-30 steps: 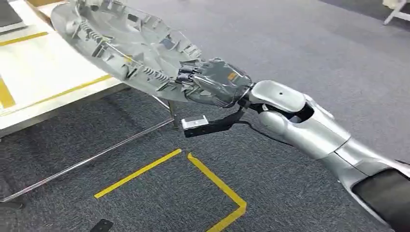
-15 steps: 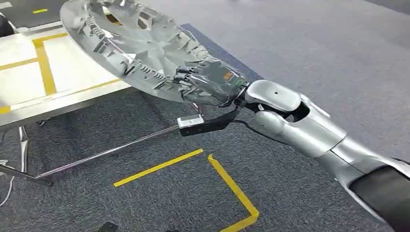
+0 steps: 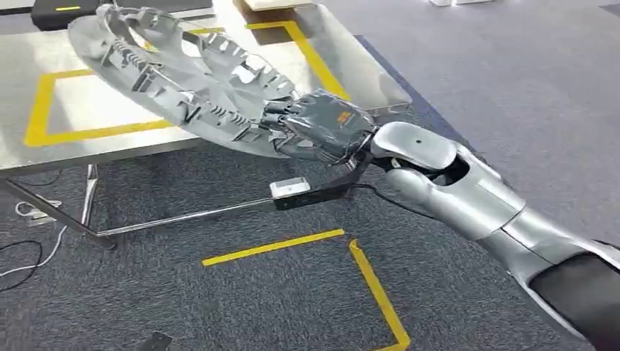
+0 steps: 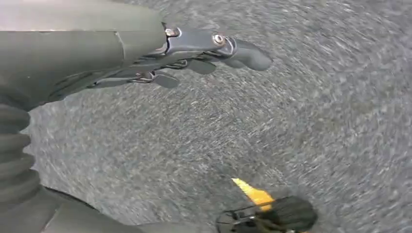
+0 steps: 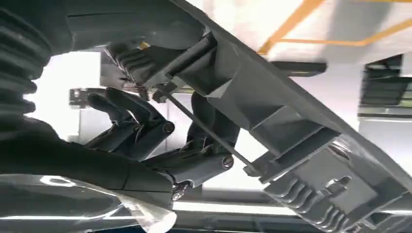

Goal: Take the parts from the cabinet and place them on the table.

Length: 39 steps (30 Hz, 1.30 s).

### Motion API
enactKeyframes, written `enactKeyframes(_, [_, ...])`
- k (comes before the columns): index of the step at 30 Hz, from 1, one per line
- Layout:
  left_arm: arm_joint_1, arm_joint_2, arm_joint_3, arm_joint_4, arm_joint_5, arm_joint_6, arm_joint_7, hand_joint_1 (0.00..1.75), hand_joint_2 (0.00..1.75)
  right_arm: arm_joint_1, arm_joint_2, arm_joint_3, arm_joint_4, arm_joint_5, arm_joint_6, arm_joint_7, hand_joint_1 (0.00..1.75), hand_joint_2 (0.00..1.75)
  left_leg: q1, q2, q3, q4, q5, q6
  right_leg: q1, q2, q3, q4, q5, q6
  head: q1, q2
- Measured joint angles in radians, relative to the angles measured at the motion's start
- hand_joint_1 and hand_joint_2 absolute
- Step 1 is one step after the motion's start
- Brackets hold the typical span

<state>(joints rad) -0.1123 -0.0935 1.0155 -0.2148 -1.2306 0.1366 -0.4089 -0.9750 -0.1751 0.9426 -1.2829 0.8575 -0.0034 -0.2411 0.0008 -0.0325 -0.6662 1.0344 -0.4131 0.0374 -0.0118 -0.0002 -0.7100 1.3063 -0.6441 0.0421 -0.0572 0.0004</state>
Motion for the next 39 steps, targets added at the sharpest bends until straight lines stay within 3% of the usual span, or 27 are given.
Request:
enactKeyframes(1, [0.000, 0.000, 0.000, 0.000, 0.000, 0.000, 0.000, 0.00, 1.75, 0.002, 0.000, 0.002, 0.001, 0.003, -0.001, 0.000, 1.75, 1.75, -0.001, -0.009, 0.001, 0.001, 0.000, 0.001, 0.000, 0.000, -0.021, 0.016, 0.013, 0.000, 0.000, 0.000])
enactKeyframes(2, [0.002, 0.000, 0.000, 0.000, 0.000, 0.000, 0.000, 0.00, 1.75, 0.003, -0.002, 0.004, 0.001, 0.015, -0.003, 0.004, 1.75, 1.75, -0.002, -0.015, 0.002, 0.002, -0.002, 0.003, 0.001, 0.000, -0.021, -0.009, 0.047, -0.002, 0.001, 0.000])
enactKeyframes(4, [0.004, -0.001, 0.000, 0.000, 0.000, 0.000, 0.000, 0.00, 1.75, 0.003, -0.002, 0.006, 0.001, 0.030, -0.006, 0.008, 1.75, 1.75, -0.002, -0.036, 0.004, 0.008, -0.007, 0.003, 0.001, 0.002, 0.032, -0.159, 0.153, -0.012, 0.001, 0.000])
enactKeyframes(5, [0.004, -0.002, 0.000, 0.000, 0.000, 0.000, 0.000, 0.00, 1.75, 0.003, -0.002, 0.006, 0.001, 0.032, -0.011, 0.011, 1.75, 1.75, -0.002, -0.042, 0.004, 0.010, -0.010, 0.000, 0.002, 0.010, 0.059, -0.239, 0.186, -0.017, 0.002, 0.000])
enactKeyframes(7, [0.004, -0.002, 0.000, 0.000, 0.000, -0.003, 0.000, 0.00, 1.75, 0.001, -0.001, 0.007, 0.002, 0.030, -0.019, 0.016, 1.75, 1.75, -0.004, -0.048, -0.006, 0.016, -0.009, -0.010, 0.004, 0.015, 0.087, -0.272, 0.168, -0.020, 0.002, 0.000])
enactKeyframes(9, [0.006, -0.003, -0.001, 0.000, -0.001, -0.005, 0.000, 0.00, 1.75, 0.003, 0.003, 0.007, 0.003, 0.029, -0.020, 0.019, 1.75, 1.75, 0.001, -0.048, -0.005, 0.007, -0.002, -0.020, 0.009, 0.016, 0.084, -0.270, 0.171, -0.023, 0.003, 0.000])
enactKeyframes(10, [0.006, -0.002, -0.001, 0.000, -0.002, -0.007, 0.000, 0.00, 1.75, 0.004, 0.003, 0.007, 0.004, 0.031, -0.020, 0.023, 1.75, 1.75, -0.004, -0.050, -0.003, 0.008, -0.004, -0.027, 0.003, 0.014, 0.089, -0.280, 0.176, -0.031, 0.002, 0.000])
enactKeyframes(11, [0.007, 0.003, -0.001, 0.000, -0.002, -0.007, 0.000, 0.00, 1.75, 0.007, 0.004, 0.007, 0.005, 0.032, -0.021, 0.025, 1.75, 1.75, -0.003, -0.033, -0.006, 0.015, -0.014, -0.030, -0.003, 0.008, 0.098, -0.288, 0.180, -0.034, 0.003, 0.000])
enactKeyframes(12, [0.007, -0.003, -0.001, 0.000, -0.002, -0.007, -0.002, 0.00, 1.75, 0.008, 0.004, 0.006, 0.005, 0.034, -0.022, 0.027, 1.75, 1.75, -0.005, -0.008, -0.016, 0.044, -0.034, -0.037, -0.004, 0.007, 0.103, -0.292, 0.180, -0.038, -0.004, 0.000])
enactKeyframes(13, [0.005, -0.002, -0.001, 0.000, -0.003, -0.009, -0.002, 0.00, 1.75, 0.008, 0.004, 0.006, 0.008, 0.038, -0.027, 0.029, 1.75, 1.75, 0.000, 0.008, -0.046, 0.113, -0.070, -0.045, -0.004, 0.004, 0.105, -0.292, 0.179, -0.040, -0.008, 0.000])
enactKeyframes(15, [0.004, -0.002, -0.002, 0.000, -0.005, -0.013, -0.005, 0.00, 1.75, 0.014, 0.004, 0.007, 0.010, 0.044, -0.036, 0.030, 1.75, 1.75, 0.011, 0.019, -0.113, 0.259, -0.125, -0.056, -0.004, -0.003, 0.108, -0.291, 0.177, -0.042, -0.006, 0.000])
enactKeyframes(16, [0.004, -0.002, -0.002, 0.000, -0.005, -0.014, -0.006, 0.00, 1.75, 0.018, 0.004, 0.007, 0.011, 0.046, -0.038, 0.030, 1.75, 1.75, 0.015, 0.021, -0.127, 0.287, -0.126, -0.061, -0.005, -0.005, 0.109, -0.291, 0.176, -0.041, -0.007, 0.000])
enactKeyframes(18, [0.005, -0.001, -0.002, 0.000, -0.007, -0.015, -0.006, 0.00, 1.75, 0.023, 0.004, 0.007, 0.012, 0.047, -0.038, 0.031, 1.75, 1.75, 0.023, 0.023, -0.097, 0.221, -0.071, -0.066, -0.007, -0.006, 0.110, -0.290, 0.174, -0.038, -0.007, 0.000])
enactKeyframes(20, [0.005, 0.000, -0.002, 0.000, -0.008, -0.015, -0.007, 0.00, 1.75, 0.022, 0.004, 0.007, 0.013, 0.047, -0.038, 0.032, 1.75, 1.75, 0.029, 0.034, -0.011, 0.047, 0.011, -0.071, -0.011, -0.007, 0.114, -0.286, 0.167, -0.028, -0.007, 0.000])
enactKeyframes(21, [0.002, -0.002, -0.002, 0.000, -0.008, -0.015, -0.008, 0.00, 1.75, 0.021, 0.004, 0.006, 0.014, 0.048, -0.038, 0.033, 1.75, 1.75, 0.022, 0.037, 0.005, 0.025, -0.011, -0.070, -0.006, -0.007, 0.112, -0.285, 0.166, -0.021, -0.008, 0.000])
enactKeyframes(22, [0.001, -0.002, -0.002, 0.000, -0.008, -0.015, -0.008, 0.00, 1.75, 0.021, 0.004, 0.005, 0.014, 0.048, -0.038, 0.032, 1.75, 1.75, 0.021, 0.034, 0.006, 0.007, -0.013, -0.058, -0.003, -0.006, 0.107, -0.280, 0.163, -0.015, -0.006, 0.000])
enactKeyframes(25, [0.003, -0.003, -0.002, 0.000, -0.010, -0.019, -0.011, 0.00, 1.75, 0.022, 0.004, 0.006, 0.015, 0.053, -0.039, 0.037, 1.75, 1.75, 0.017, 0.029, 0.005, 0.008, -0.013, -0.038, -0.006, -0.013, 0.113, -0.292, 0.165, 0.003, -0.005, 0.000])
enactKeyframes(26, [0.004, -0.003, -0.003, 0.000, -0.011, -0.022, -0.013, 0.00, 1.75, 0.022, 0.003, 0.005, 0.015, 0.056, -0.039, 0.039, 1.75, 1.75, 0.021, 0.029, 0.011, 0.001, -0.010, -0.029, -0.009, -0.012, 0.101, -0.286, 0.154, 0.009, -0.005, 0.000])
enactKeyframes(27, [0.003, -0.004, -0.004, 0.000, -0.012, -0.026, -0.016, 0.00, 1.75, 0.020, 0.003, 0.003, 0.015, 0.057, -0.039, 0.040, 1.75, 1.75, 0.021, 0.028, 0.012, 0.001, -0.010, -0.023, -0.009, -0.008, 0.091, -0.256, 0.132, 0.008, -0.001, 0.000])
enactKeyframes(30, [0.001, -0.001, -0.010, 0.000, -0.017, -0.029, -0.021, 0.00, 1.75, 0.022, 0.003, 0.003, 0.016, 0.066, -0.047, 0.040, 1.75, 1.75, 0.014, 0.025, 0.012, 0.002, -0.013, -0.012, -0.006, -0.002, -0.022, -0.028, 0.034, 0.005, 0.005, 0.000])
enactKeyframes(31, [0.001, -0.001, -0.011, 0.000, -0.019, -0.031, -0.021, 0.00, 1.75, 0.026, 0.003, 0.003, 0.016, 0.069, -0.048, 0.041, 1.75, 1.75, 0.012, 0.024, 0.013, 0.002, -0.014, -0.010, -0.006, -0.002, -0.050, 0.020, 0.029, 0.004, 0.005, 0.000])
enactKeyframes(32, [0.001, -0.002, -0.012, 0.000, -0.021, -0.032, -0.021, 0.00, 1.75, 0.029, 0.003, 0.003, 0.016, 0.070, -0.050, 0.042, 1.75, 1.75, 0.011, 0.021, 0.014, 0.002, -0.015, -0.010, -0.006, -0.002, -0.055, 0.018, 0.046, 0.003, 0.005, 0.000])
enactKeyframes(33, [0.001, -0.002, -0.015, 0.000, -0.021, -0.034, -0.022, 0.00, 1.75, 0.030, 0.003, 0.003, 0.016, 0.071, -0.050, 0.043, 1.75, 1.75, 0.011, 0.018, 0.016, 0.002, -0.015, -0.009, -0.006, -0.002, -0.037, -0.027, 0.082, 0.000, 0.005, 0.000])
enactKeyframes(35, [0.000, -0.002, -0.017, 0.000, -0.021, -0.035, -0.022, 0.00, 1.75, 0.029, 0.003, 0.002, 0.016, 0.073, -0.052, 0.046, 1.75, 1.75, 0.010, 0.012, 0.021, 0.003, -0.019, -0.012, -0.004, -0.001, 0.041, -0.194, 0.171, -0.010, 0.006, 0.000])
enactKeyframes(36, [0.001, -0.003, -0.018, 0.000, -0.021, -0.035, -0.023, 0.00, 1.75, 0.028, 0.002, -0.001, 0.016, 0.073, -0.053, 0.047, 1.75, 1.75, 0.011, 0.011, 0.021, 0.003, -0.020, -0.014, -0.001, 0.001, 0.068, -0.257, 0.183, -0.017, 0.009, 0.000])
enactKeyframes(37, [0.000, -0.003, -0.018, 0.000, -0.021, -0.036, -0.023, 0.00, 1.75, 0.026, 0.002, -0.003, 0.016, 0.074, -0.056, 0.048, 1.75, 1.75, 0.003, 0.009, 0.014, 0.010, -0.023, -0.021, 0.000, -0.001, 0.092, -0.286, 0.171, -0.016, 0.009, 0.000])
enactKeyframes(39, [0.001, -0.003, -0.018, 0.000, -0.022, -0.039, -0.024, 0.00, 1.75, 0.026, 0.002, -0.003, 0.016, 0.076, -0.062, 0.048, 1.75, 1.75, 0.008, 0.010, 0.014, 0.003, -0.017, -0.032, 0.003, 0.001, 0.088, -0.278, 0.173, -0.016, 0.009, 0.000])
